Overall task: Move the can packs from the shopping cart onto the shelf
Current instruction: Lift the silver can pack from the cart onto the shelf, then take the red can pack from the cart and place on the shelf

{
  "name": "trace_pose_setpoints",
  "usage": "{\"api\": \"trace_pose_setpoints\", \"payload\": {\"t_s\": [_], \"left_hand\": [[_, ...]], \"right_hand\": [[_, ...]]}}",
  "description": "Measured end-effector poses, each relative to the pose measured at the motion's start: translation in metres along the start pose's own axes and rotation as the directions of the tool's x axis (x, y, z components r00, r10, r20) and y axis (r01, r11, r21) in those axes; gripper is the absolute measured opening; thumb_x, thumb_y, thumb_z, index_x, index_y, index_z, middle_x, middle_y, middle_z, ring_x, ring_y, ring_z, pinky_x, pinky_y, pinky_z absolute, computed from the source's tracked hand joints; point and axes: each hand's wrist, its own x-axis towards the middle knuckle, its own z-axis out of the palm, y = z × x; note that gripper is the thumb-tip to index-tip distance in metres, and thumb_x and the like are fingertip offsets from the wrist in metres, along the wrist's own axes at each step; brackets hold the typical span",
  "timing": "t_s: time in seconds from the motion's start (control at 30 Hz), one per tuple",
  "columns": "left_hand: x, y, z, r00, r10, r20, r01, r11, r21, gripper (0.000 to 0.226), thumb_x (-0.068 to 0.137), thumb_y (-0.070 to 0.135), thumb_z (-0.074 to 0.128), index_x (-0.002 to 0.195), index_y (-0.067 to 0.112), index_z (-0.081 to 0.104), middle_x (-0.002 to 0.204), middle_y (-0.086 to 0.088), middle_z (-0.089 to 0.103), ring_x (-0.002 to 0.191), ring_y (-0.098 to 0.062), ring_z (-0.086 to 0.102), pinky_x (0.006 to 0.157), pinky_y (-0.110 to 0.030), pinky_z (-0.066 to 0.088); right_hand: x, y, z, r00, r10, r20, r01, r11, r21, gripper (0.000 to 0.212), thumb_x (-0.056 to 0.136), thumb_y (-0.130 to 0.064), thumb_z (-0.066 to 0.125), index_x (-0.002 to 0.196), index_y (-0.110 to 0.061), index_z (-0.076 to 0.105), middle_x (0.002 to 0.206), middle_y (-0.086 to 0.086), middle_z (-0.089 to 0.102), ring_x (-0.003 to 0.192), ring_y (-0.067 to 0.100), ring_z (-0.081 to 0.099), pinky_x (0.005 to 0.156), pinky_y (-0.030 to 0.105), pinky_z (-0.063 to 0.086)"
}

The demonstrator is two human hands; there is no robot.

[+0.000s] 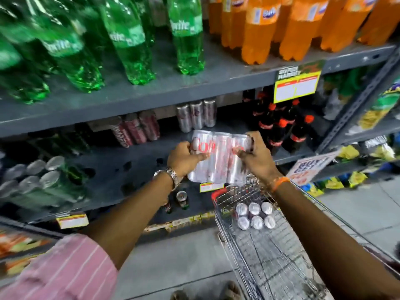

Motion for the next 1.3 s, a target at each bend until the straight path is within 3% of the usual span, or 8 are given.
{"api": "trace_pose_setpoints", "payload": {"t_s": [0.2, 0.43, 0.57, 0.77, 0.87, 1.03, 1.2, 1.3], "left_hand": [[0.051, -0.012, -0.010, 0.987, -0.012, -0.159, 0.019, 0.999, 0.041, 0.044, 0.053, 0.032, 0.083, 0.069, 0.022, 0.043, 0.076, 0.000, 0.061, 0.079, -0.026, 0.065, 0.080, -0.046, 0.058], [0.073, -0.029, -0.001, 0.971, -0.032, -0.239, 0.043, 0.998, 0.041, 0.058, 0.067, 0.012, 0.086, 0.116, 0.008, 0.055, 0.116, -0.010, 0.070, 0.102, -0.027, 0.068, 0.090, -0.042, 0.056], [0.072, -0.044, 0.007, 0.967, -0.033, -0.254, 0.035, 0.999, 0.003, 0.058, 0.070, 0.009, 0.081, 0.120, 0.012, 0.053, 0.117, -0.007, 0.069, 0.105, -0.026, 0.066, 0.094, -0.040, 0.054], [0.070, -0.054, 0.007, 0.968, -0.008, -0.252, 0.019, 0.999, 0.041, 0.054, 0.077, 0.010, 0.078, 0.123, 0.011, 0.051, 0.114, -0.001, 0.065, 0.099, -0.016, 0.059, 0.087, -0.027, 0.046], [0.064, -0.050, 0.010, 0.964, -0.078, -0.255, 0.080, 0.997, -0.003, 0.053, 0.076, 0.016, 0.079, 0.121, 0.010, 0.052, 0.113, 0.000, 0.065, 0.101, -0.018, 0.061, 0.094, -0.033, 0.050], [0.024, -0.039, 0.041, 0.867, -0.269, -0.420, 0.080, 0.906, -0.416, 0.050, 0.073, 0.016, 0.074, 0.118, 0.006, 0.055, 0.119, -0.016, 0.067, 0.110, -0.028, 0.066, 0.097, -0.041, 0.054], [-0.028, -0.035, 0.095, 0.920, -0.157, -0.359, -0.026, 0.891, -0.454, 0.041, 0.079, -0.001, 0.071, 0.114, 0.008, 0.052, 0.122, -0.025, 0.062, 0.117, -0.033, 0.061, 0.102, -0.039, 0.050], [-0.042, -0.046, 0.129, 0.980, 0.010, -0.197, -0.063, 0.963, -0.262, 0.047, 0.078, 0.009, 0.072, 0.121, 0.008, 0.052, 0.124, -0.010, 0.062, 0.118, -0.023, 0.061, 0.107, -0.040, 0.048]], "right_hand": [[0.044, -0.007, 0.037, 0.996, -0.091, 0.009, 0.091, 0.995, -0.037, 0.045, 0.084, -0.025, 0.071, 0.117, -0.009, 0.045, 0.101, 0.012, 0.068, 0.092, 0.030, 0.066, 0.082, 0.041, 0.052], [0.055, 0.022, 0.065, 0.984, -0.178, 0.005, 0.178, 0.982, -0.068, 0.046, 0.084, -0.027, 0.076, 0.114, -0.021, 0.041, 0.111, 0.014, 0.060, 0.099, 0.028, 0.058, 0.085, 0.037, 0.048], [0.050, 0.040, 0.076, 0.965, -0.259, 0.034, 0.262, 0.955, -0.142, 0.044, 0.093, -0.028, 0.067, 0.121, -0.003, 0.046, 0.112, 0.004, 0.044, 0.103, 0.014, 0.045, 0.093, 0.029, 0.041], [0.046, 0.047, 0.080, 0.968, -0.242, 0.065, 0.251, 0.949, -0.192, 0.064, 0.089, -0.053, 0.055, 0.124, -0.001, 0.043, 0.110, 0.008, 0.042, 0.102, 0.022, 0.049, 0.090, 0.031, 0.045], [0.042, 0.045, 0.072, 0.977, -0.194, 0.091, 0.201, 0.977, -0.067, 0.060, 0.089, -0.039, 0.069, 0.132, -0.014, 0.037, 0.127, 0.008, 0.051, 0.116, 0.019, 0.056, 0.100, 0.035, 0.049], [0.022, 0.049, 0.031, 0.998, -0.007, -0.066, 0.021, 0.976, 0.218, 0.057, 0.093, -0.022, 0.066, 0.138, -0.021, 0.031, 0.139, 0.007, 0.047, 0.130, 0.018, 0.051, 0.112, 0.040, 0.045], [-0.020, 0.087, -0.036, 0.984, 0.106, -0.141, -0.093, 0.991, 0.096, 0.052, 0.094, -0.033, 0.064, 0.136, -0.019, 0.038, 0.138, 0.008, 0.053, 0.128, 0.021, 0.054, 0.106, 0.041, 0.049], [-0.045, 0.125, -0.064, 0.968, 0.184, -0.171, -0.187, 0.982, 0.000, 0.040, 0.092, -0.012, 0.063, 0.127, -0.018, 0.046, 0.123, 0.005, 0.060, 0.114, 0.013, 0.062, 0.096, 0.044, 0.054]]}}
